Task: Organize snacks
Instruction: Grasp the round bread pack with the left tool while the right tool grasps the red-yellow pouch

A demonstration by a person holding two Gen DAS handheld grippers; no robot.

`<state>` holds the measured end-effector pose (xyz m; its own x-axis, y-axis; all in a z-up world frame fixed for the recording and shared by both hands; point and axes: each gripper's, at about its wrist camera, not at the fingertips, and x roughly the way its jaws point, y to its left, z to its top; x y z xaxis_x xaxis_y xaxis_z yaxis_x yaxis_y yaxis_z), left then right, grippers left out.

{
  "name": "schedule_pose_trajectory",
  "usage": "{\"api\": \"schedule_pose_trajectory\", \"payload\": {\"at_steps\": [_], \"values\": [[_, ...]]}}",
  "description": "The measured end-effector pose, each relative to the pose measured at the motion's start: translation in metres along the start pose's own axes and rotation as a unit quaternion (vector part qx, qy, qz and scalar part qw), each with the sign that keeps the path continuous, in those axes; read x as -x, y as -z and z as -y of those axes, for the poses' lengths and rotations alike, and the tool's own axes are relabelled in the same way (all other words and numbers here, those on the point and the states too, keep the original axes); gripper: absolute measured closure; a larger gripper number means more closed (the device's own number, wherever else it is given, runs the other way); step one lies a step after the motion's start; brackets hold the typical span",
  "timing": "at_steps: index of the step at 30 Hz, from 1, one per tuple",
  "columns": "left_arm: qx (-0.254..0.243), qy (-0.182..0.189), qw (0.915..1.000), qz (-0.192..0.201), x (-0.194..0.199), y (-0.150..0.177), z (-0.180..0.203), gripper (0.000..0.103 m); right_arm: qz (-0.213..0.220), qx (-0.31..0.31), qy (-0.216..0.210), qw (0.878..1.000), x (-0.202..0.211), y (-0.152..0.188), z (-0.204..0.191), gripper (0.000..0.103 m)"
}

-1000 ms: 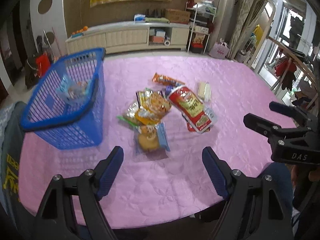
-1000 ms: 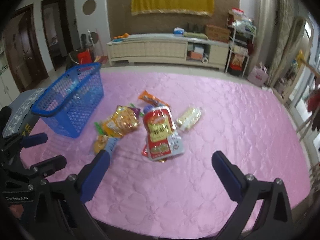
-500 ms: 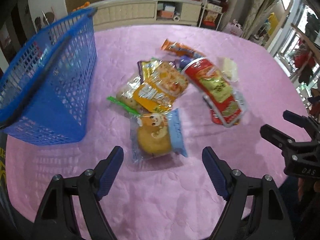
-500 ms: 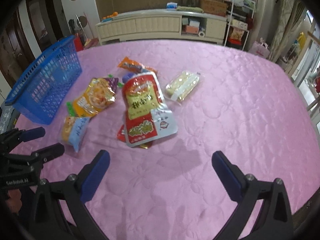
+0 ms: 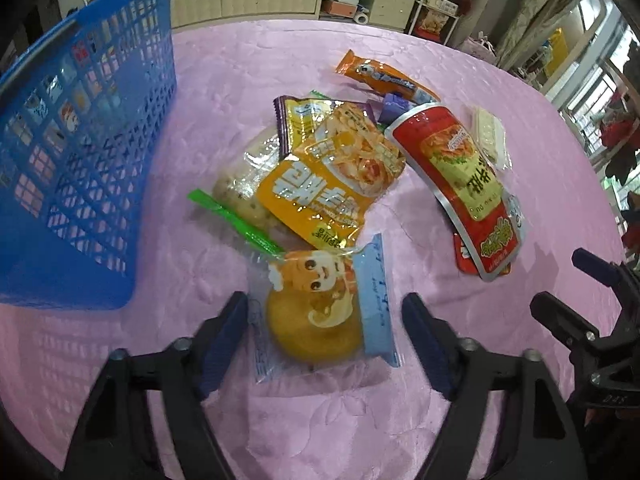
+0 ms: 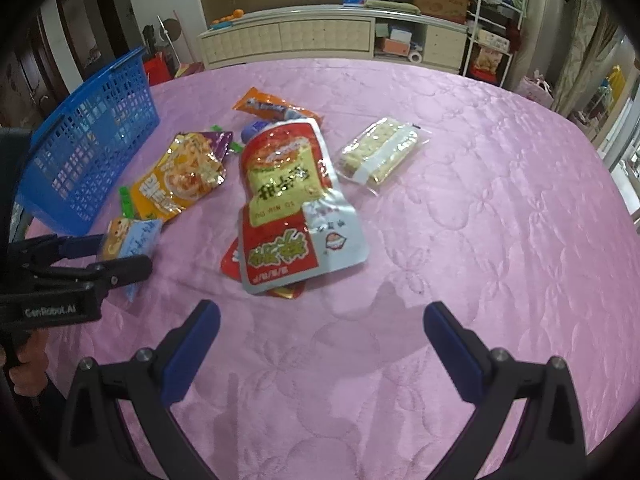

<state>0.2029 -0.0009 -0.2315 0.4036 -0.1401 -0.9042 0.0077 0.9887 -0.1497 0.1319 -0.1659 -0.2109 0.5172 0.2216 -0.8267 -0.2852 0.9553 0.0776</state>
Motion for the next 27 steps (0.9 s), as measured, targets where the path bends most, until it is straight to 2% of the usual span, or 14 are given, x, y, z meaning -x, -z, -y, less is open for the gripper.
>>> {"api": "schedule_pose_trajectory", "payload": {"at_steps": [1,3,5,10,18,25,27], "values": [[0.004,-0.002,1.0,-0.001,-0.001,0.001,-0.001,0.035,-0.001,-0.004,-0.001,1.0,0.001,-0.001,0.002,0.0],[-0.003,-0.009,1.0,0.001,-0.003,-0.001,0.0,0.047,-0.005,-0.005,-0.004,1.0,0.0,-0.002,0.004,0.0],[-0.003,-0.006,1.0,0.006,-0.001,0.0,0.0,0.048,-0.01,-0.004,-0.015,1.0,-0.001,-0.004,0.005,0.001],[0.003,-0.01,0.9995,0.03,0.017,0.006,0.004,0.049,-0.009,-0.005,-0.038,0.999,-0.002,-0.018,0.005,0.003],[-0.021,-0.026,0.9962,0.08,0.043,-0.007,0.013,0.049,-0.005,0.039,-0.032,0.999,-0.023,-0.047,-0.008,0.003],[-0.032,-0.035,0.9951,0.087,0.034,-0.027,0.013,0.049,-0.021,0.069,-0.027,0.997,-0.047,-0.071,-0.02,0.006],[-0.031,-0.034,0.9954,0.084,0.033,-0.026,0.014,0.049,-0.03,0.075,-0.023,0.996,-0.055,-0.076,-0.023,0.011]]}}
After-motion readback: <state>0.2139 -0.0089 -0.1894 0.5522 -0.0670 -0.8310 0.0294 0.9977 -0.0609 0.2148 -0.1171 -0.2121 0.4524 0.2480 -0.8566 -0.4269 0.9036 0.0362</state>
